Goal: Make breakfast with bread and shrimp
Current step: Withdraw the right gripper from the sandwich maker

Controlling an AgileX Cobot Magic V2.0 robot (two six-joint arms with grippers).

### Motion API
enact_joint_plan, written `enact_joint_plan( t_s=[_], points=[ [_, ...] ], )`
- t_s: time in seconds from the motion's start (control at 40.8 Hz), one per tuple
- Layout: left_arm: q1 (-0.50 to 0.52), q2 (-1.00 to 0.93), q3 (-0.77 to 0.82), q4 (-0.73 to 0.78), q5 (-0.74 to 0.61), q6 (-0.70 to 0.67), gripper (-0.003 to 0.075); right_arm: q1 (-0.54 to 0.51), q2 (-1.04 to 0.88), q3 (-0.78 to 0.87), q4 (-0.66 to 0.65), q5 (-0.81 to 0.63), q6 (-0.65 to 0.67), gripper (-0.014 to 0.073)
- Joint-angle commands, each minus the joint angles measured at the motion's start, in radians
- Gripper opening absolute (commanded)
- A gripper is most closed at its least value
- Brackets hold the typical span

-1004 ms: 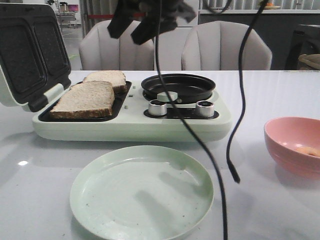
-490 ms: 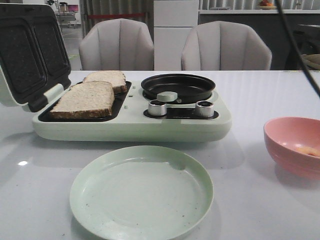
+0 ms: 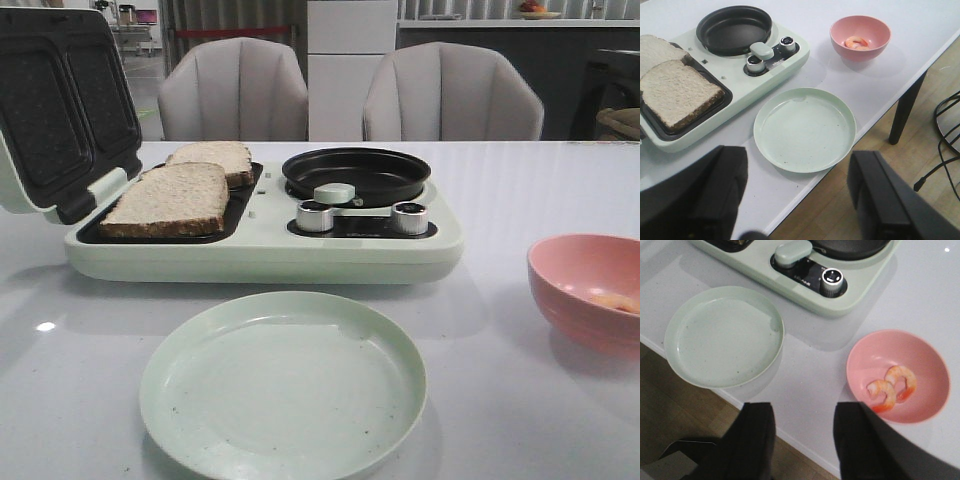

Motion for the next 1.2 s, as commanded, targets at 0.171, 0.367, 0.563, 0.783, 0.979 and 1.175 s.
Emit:
enact_joint_plan(
  t_s=[0.171,0.367,0.563,0.783,0.979,1.175],
  points=[
    [-0.008,0.016,-0.025,0.014,-0.082,0.002,0.0489,-0.005,-0.228,0.145,-0.008,-0.054,0.003,0.0399],
    [-0.008,0.148,-0.077,0.016,0.015,0.002,0.0489,-0.005,-0.27,0.159,-0.008,-0.052,0.003,0.0399],
    [0.0,0.397,-0.197,0.02,0.182,0.002,0.0489,-0.005,-0.269,0.159,-0.008,-0.051,0.003,0.0399],
    [0.175,0.671,-0.357,0.031,0.342,-0.016,0.0391,-0.005,-0.269,0.159,-0.008,-0.051,0.003,0.0399],
    [0.466,0.789,-0.421,-0.104,0.307,0.089,0.0179,-0.005,-0.269,0.159,-0.008,-0.051,0.003,0.0399],
    [0.744,0.808,-0.429,-0.216,0.226,0.186,0.0099,-0.005,-0.269,0.159,-0.008,-0.051,0.003,0.0399]
  ],
)
